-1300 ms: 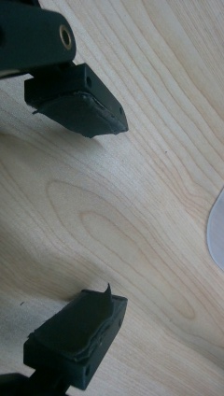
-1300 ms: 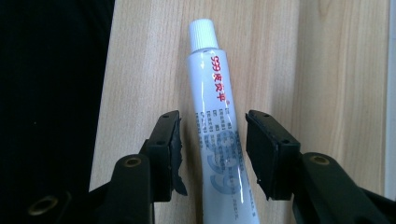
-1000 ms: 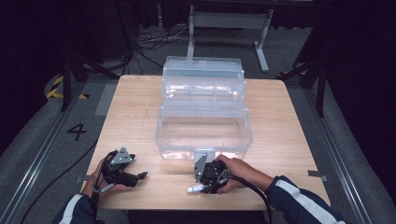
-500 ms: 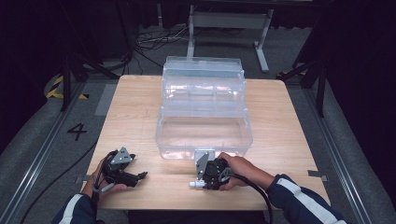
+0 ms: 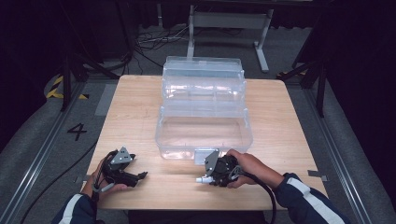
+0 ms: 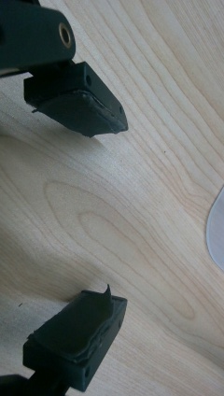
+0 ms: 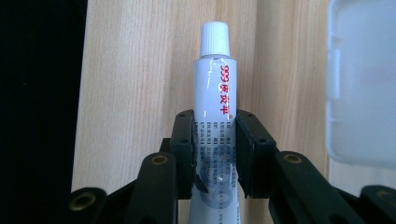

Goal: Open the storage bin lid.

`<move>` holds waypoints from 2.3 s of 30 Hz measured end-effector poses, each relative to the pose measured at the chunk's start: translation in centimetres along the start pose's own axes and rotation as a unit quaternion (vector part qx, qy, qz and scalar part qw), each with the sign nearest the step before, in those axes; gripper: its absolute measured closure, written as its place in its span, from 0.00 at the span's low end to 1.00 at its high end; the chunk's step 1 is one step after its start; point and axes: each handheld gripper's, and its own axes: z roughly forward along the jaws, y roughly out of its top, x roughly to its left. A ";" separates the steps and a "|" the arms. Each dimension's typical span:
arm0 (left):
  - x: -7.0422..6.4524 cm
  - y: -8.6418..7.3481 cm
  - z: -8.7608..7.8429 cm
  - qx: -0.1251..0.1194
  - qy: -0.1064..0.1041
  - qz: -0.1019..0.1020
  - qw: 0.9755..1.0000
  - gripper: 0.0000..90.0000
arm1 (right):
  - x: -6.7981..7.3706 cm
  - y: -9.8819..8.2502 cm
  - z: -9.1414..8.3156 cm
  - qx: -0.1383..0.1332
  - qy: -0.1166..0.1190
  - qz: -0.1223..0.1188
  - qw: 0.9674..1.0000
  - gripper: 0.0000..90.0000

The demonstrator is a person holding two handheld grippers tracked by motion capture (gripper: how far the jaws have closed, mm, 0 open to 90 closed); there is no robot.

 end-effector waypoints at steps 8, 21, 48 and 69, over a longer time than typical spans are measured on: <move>0.0 0.0 0.0 -0.001 0.000 -0.001 1.000 0.16 | -0.2 -1.2 -2.5 -0.019 -0.018 0.008 1.000 0.79; 0.0 0.0 0.0 0.000 0.000 -0.001 1.000 0.16 | -0.3 -2.3 -5.5 -0.049 -0.040 0.017 0.998 0.79; 0.0 0.0 0.0 0.000 0.001 -0.002 1.000 0.16 | -2.3 -1.3 -13.8 -0.076 -0.121 0.016 0.990 0.79; 0.0 0.0 0.0 0.000 0.001 -0.002 1.000 0.16 | -9.1 1.3 -10.3 -0.007 -0.104 0.045 0.994 0.79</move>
